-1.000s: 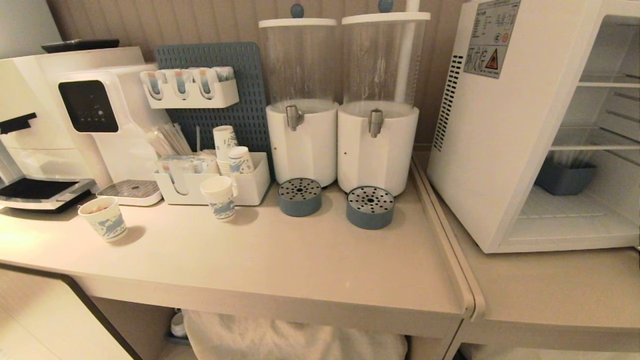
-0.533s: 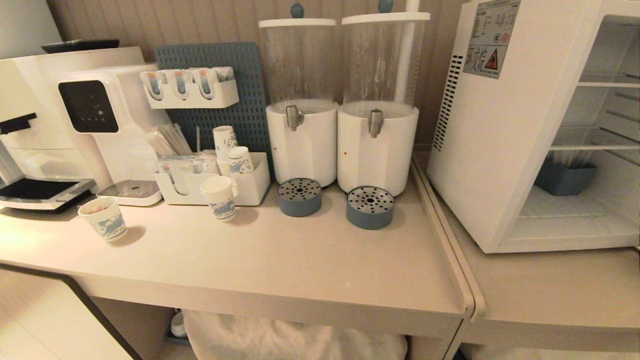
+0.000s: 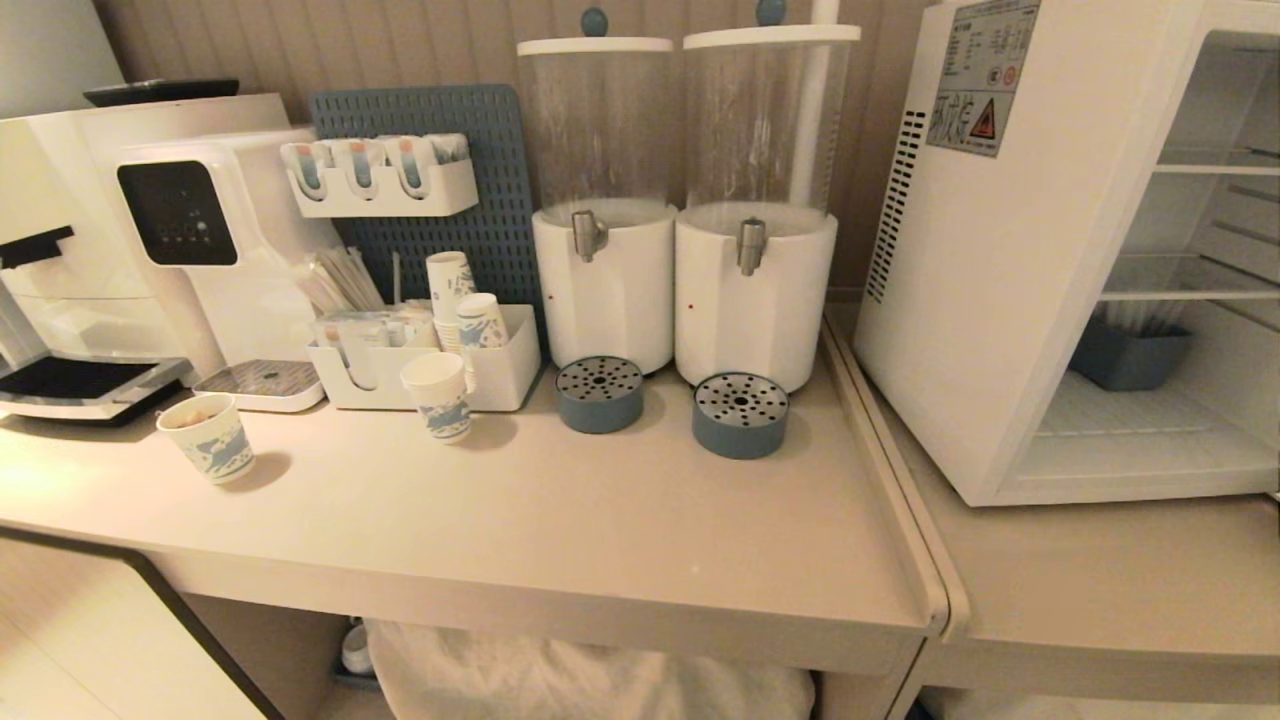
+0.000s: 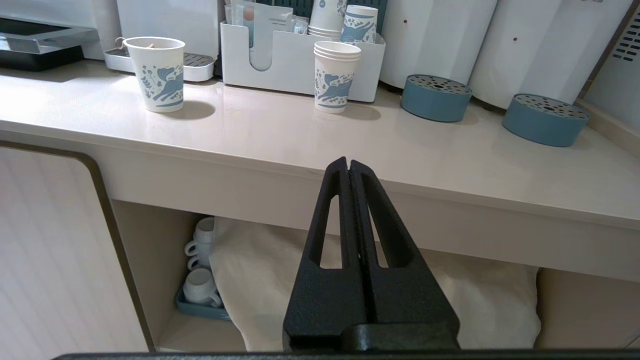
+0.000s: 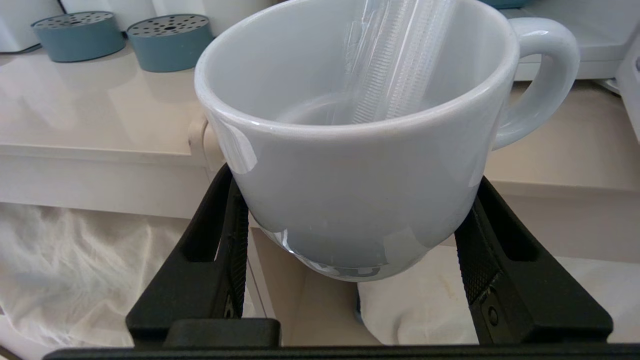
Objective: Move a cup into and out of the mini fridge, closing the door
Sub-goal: Place the ceramic cup on the table
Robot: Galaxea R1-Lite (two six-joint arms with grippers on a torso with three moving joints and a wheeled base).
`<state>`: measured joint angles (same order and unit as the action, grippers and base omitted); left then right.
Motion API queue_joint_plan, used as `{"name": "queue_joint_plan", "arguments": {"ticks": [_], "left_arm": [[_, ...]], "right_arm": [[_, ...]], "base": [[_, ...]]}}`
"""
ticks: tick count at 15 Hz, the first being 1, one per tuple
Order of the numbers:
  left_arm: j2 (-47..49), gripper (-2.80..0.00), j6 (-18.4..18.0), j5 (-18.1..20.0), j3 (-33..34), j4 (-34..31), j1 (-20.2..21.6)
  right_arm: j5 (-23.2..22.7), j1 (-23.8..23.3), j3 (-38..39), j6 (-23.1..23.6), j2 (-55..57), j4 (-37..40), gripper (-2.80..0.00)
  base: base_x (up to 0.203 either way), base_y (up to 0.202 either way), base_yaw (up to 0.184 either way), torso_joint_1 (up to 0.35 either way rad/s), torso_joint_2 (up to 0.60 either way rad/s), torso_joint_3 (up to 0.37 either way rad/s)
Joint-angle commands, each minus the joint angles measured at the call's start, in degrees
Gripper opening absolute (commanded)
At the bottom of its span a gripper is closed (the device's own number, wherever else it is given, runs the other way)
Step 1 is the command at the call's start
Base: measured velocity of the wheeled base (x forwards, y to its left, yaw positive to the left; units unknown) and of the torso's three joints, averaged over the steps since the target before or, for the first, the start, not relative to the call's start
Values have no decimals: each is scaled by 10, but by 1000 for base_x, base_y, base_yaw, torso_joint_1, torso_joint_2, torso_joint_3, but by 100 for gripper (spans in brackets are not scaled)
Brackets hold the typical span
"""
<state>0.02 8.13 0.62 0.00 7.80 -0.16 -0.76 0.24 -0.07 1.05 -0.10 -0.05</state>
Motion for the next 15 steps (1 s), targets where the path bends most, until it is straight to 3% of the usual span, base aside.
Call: {"name": "queue_joint_plan", "arguments": {"ticks": [1, 10, 15], "left_arm": [[-3, -280, 1, 0, 23, 0, -1], [-3, -280, 2, -2, 23, -2, -1], [-3, -280, 4, -2, 23, -2, -1]], "right_arm": [[0, 0, -1, 1, 2, 0, -280], [1, 0, -3, 2, 2, 7, -280], [0, 0, -3, 2, 2, 7, -280]], "base": [[0, 0, 0, 0, 0, 0], [0, 0, 0, 0, 0, 0], [-163, 0, 0, 2, 2, 3]]}}
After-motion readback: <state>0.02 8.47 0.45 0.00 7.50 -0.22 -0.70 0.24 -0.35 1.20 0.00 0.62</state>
